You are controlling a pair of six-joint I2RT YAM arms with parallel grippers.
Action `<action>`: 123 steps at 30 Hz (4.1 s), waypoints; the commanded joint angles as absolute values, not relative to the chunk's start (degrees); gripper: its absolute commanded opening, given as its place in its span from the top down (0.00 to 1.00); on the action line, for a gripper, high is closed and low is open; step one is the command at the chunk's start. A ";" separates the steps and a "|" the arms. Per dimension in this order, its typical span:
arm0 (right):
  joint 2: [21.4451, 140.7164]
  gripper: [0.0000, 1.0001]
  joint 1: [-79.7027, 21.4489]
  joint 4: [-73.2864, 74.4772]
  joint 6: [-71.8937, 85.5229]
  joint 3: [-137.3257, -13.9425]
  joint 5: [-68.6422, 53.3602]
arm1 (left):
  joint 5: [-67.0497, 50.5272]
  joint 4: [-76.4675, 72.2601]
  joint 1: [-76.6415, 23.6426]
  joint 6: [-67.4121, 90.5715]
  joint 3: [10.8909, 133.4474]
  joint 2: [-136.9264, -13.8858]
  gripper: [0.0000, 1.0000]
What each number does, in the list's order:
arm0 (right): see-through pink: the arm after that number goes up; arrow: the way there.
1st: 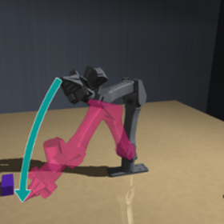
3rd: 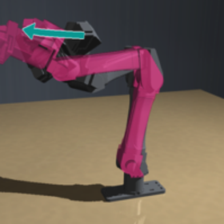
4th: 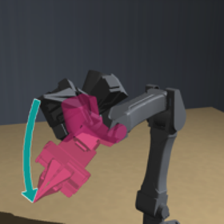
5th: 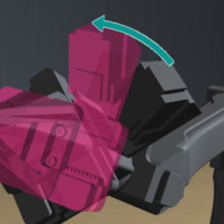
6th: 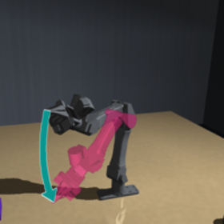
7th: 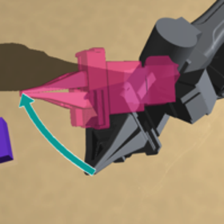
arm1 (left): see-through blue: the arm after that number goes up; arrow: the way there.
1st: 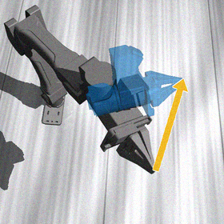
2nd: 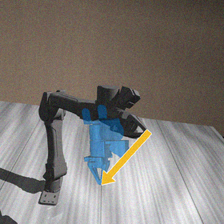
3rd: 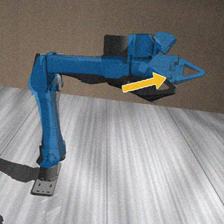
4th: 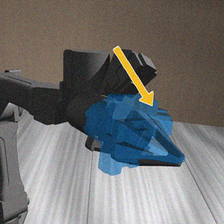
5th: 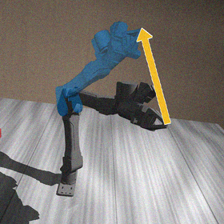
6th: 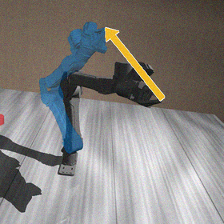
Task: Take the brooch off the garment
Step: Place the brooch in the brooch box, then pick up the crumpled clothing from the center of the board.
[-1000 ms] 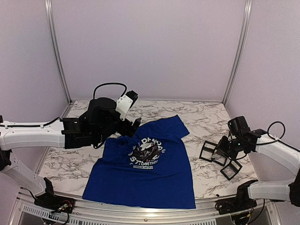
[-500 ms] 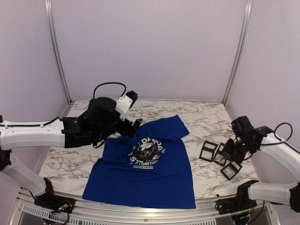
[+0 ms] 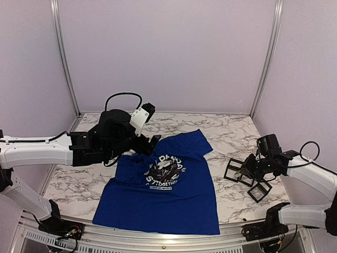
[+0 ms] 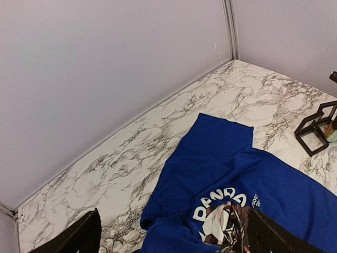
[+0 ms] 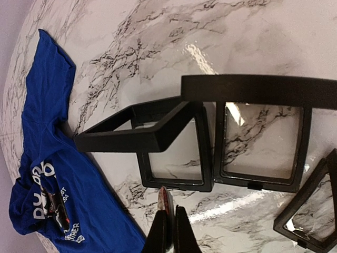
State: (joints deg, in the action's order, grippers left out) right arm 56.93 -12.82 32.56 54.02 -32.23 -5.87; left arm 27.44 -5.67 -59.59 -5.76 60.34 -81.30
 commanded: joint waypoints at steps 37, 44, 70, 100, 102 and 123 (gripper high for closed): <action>64.98 0.95 -12.08 4.46 55.76 -22.54 -8.44 | 24.61 -2.80 -59.02 -5.37 61.61 -82.61 0.01; 65.94 0.94 -12.07 3.37 55.74 -21.99 -8.09 | 24.61 -2.69 -58.97 -5.36 61.70 -82.48 0.01; 78.06 0.92 -9.38 -5.91 52.06 -27.78 -6.27 | 24.44 -2.55 -58.89 -5.57 62.00 -82.80 0.01; 71.23 0.56 -11.28 14.57 44.93 -34.92 -7.52 | 22.07 -1.76 -57.61 1.69 62.67 -83.79 0.01; 71.38 0.51 -13.12 15.08 44.10 -35.98 -6.55 | 21.26 -1.40 -57.21 3.84 62.74 -84.12 0.01; 91.60 0.43 -36.88 5.59 19.74 -60.73 -8.49 | 13.58 4.82 -46.05 32.72 47.75 -79.67 0.10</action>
